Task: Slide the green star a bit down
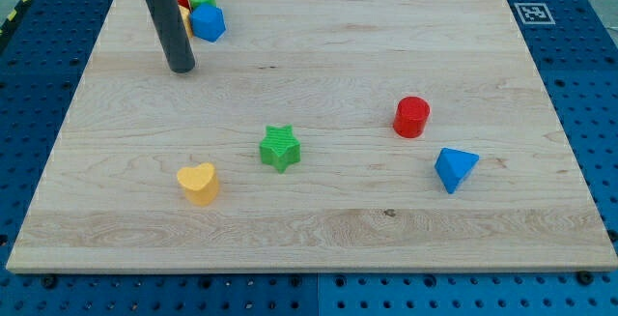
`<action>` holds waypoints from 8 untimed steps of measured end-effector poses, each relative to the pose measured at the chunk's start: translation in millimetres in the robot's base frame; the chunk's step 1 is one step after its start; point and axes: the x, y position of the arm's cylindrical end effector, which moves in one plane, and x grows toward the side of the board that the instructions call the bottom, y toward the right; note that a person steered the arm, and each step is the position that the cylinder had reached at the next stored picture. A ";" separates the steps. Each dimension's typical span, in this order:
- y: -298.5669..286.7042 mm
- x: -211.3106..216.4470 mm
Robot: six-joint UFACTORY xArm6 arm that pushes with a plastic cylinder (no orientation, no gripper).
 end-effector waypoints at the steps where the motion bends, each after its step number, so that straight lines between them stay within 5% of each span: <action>1: 15.8 9.3; 3: 53.4 52.7; 8: 105.3 77.8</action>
